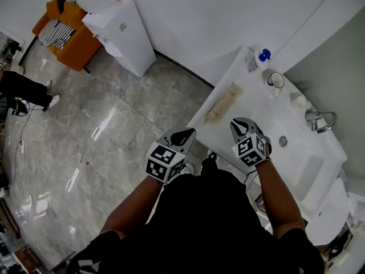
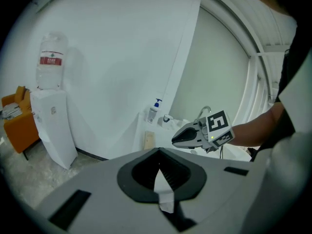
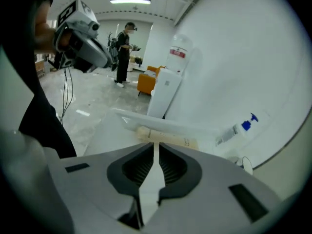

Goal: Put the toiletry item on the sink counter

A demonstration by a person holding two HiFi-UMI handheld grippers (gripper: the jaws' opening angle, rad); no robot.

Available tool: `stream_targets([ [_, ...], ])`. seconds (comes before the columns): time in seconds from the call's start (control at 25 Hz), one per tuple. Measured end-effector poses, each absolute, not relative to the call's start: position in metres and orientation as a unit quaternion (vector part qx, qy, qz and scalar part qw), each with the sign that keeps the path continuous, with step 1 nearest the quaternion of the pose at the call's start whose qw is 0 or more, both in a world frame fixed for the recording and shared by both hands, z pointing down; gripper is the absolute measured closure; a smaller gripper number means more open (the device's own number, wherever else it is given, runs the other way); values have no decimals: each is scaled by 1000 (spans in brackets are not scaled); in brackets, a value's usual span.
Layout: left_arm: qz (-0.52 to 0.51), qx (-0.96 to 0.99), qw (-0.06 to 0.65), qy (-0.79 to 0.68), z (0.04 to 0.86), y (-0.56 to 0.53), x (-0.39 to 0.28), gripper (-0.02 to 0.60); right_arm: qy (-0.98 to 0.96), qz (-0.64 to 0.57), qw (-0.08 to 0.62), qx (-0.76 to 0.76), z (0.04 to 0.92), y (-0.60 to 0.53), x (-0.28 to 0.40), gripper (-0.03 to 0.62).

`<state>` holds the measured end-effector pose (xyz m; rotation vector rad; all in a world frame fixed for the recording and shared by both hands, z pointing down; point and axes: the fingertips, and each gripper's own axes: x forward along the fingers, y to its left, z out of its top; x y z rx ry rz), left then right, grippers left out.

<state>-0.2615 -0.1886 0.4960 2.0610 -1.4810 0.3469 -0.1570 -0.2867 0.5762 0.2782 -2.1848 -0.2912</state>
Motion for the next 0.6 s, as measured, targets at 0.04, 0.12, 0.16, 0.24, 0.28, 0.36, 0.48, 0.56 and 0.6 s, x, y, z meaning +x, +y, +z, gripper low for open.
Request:
stream_targets([
  [0.04,126,765,292,-559,499,-190,-265,581,-876,-133,454,94,586,-292,-161,582],
  [0.12,125,756,301,-568,504,-192,-269,581,-860,-169,477,61,606,-303,-167,538],
  [0.16,125,752,304,-571,506,-192,-271,581,-850,-188,490,46,615,-309,-170,499],
  [0.24,124,745,311,-578,509,-191,-273,581,-829,-228,510,20,631,-319,-174,479],
  [0.28,123,741,314,-581,510,-191,-274,581,-819,-248,517,8,638,-324,-176,470],
  [0.36,120,734,320,-587,514,-189,-276,581,-797,-292,528,-11,648,-334,-180,444],
  [0.48,120,724,329,-594,518,-185,-279,581,-769,-353,531,-36,658,-345,-187,409],
  [0.56,119,719,333,-598,520,-184,-280,581,-757,-380,529,-48,663,-350,-192,401],
  [0.6,118,717,335,-599,520,-183,-281,581,-752,-391,527,-54,664,-352,-195,398],
])
